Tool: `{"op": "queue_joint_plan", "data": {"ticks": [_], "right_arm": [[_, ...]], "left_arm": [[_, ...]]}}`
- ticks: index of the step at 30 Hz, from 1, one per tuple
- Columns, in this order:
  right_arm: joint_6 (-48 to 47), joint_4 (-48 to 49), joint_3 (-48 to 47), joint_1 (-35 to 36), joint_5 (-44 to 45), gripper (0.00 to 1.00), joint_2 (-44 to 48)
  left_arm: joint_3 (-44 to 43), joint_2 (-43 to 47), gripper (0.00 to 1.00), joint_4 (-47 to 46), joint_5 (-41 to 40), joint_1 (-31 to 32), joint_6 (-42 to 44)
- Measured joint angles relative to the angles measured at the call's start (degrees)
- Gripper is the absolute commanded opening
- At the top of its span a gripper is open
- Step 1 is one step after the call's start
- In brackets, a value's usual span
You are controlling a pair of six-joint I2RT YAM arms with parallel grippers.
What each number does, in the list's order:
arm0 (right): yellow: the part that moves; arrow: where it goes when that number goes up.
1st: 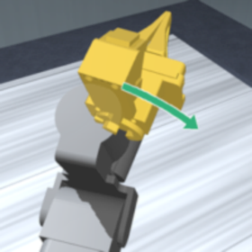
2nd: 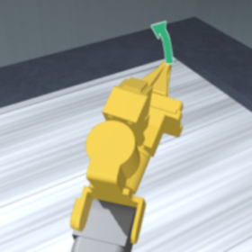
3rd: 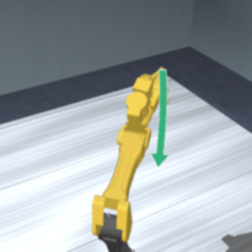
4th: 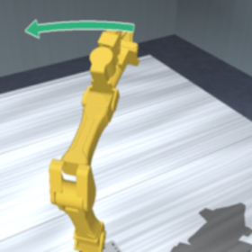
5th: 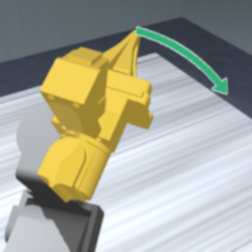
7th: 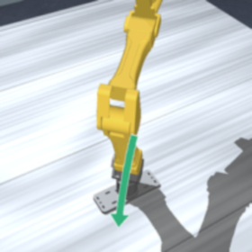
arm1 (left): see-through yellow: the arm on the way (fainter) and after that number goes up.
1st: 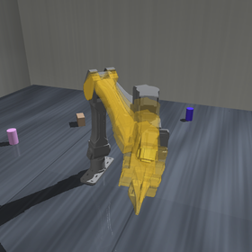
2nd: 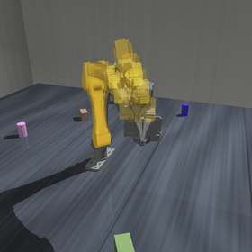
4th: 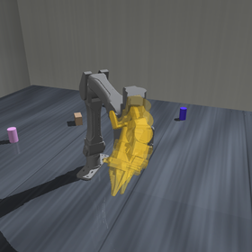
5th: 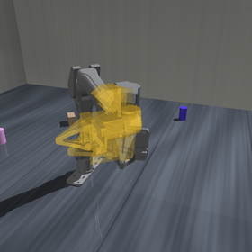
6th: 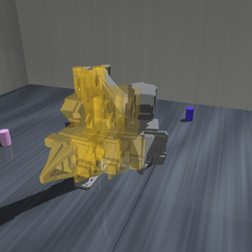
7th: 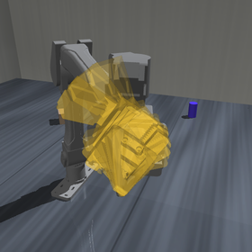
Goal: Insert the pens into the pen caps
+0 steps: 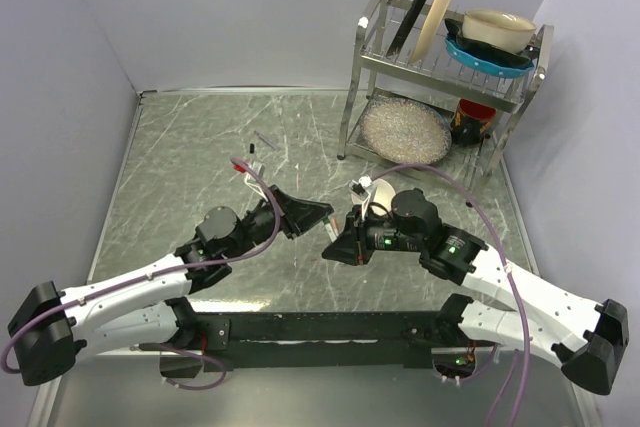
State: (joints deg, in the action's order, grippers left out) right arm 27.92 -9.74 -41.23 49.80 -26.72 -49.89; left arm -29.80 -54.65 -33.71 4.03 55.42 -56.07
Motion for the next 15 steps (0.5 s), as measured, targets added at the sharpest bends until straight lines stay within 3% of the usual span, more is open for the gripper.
{"op": "queue_joint_plan", "data": {"ticks": [15], "right_arm": [[5.51, 3.61, -1.97, -6.93, -14.12, 0.0, -2.45]], "left_arm": [[1.16, -3.02, 0.01, -10.99, -5.05, 2.27, 0.76]]}}
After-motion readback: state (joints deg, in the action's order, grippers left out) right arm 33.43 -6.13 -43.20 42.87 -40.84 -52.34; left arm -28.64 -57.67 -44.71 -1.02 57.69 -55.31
